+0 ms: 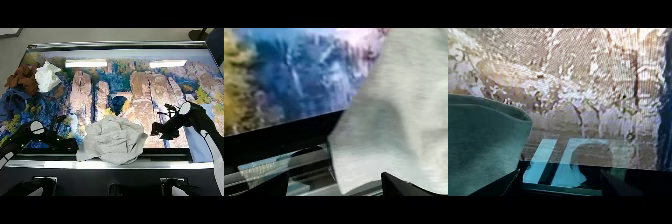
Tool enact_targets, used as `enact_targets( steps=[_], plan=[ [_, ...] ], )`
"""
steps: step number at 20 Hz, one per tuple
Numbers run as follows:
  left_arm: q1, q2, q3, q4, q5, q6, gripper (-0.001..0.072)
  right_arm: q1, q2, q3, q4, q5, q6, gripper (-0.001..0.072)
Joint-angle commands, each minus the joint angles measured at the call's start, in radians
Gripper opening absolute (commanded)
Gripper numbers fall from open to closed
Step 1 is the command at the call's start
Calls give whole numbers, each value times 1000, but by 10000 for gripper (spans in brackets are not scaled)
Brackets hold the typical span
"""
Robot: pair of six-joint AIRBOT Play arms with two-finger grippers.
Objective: Fold the shirts.
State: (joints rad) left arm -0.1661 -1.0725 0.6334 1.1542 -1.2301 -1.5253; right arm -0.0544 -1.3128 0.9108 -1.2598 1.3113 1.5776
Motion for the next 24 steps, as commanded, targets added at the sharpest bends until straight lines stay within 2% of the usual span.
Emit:
enact_targets(
  steps=[1, 5, 10, 16, 17, 18, 24],
  plan=[
    [47, 2, 0, 11, -8, -1, 652, 0, -21, 0, 29, 0, -26, 585],
    [18, 3, 0, -79, -11, -2, 652, 0, -21, 0, 87, -20, -26, 585],
    [-46, -8, -1, -73, -8, -1, 652, 0, -21, 0, 93, -17, -26, 586],
    [-58, -43, -2, 6, -13, -4, 651, 0, -26, -5, 97, -23, -42, 605],
    [-58, -43, -2, 2, -11, -10, 645, 0, -29, -5, 99, -26, -42, 605],
    [-63, -47, -2, -8, -9, -25, 592, 0, -35, -5, 106, -28, -43, 604],
    [-173, -130, -5, -27, 24, -39, 592, 0, -116, -5, 121, -25, -101, 605]
  ],
)
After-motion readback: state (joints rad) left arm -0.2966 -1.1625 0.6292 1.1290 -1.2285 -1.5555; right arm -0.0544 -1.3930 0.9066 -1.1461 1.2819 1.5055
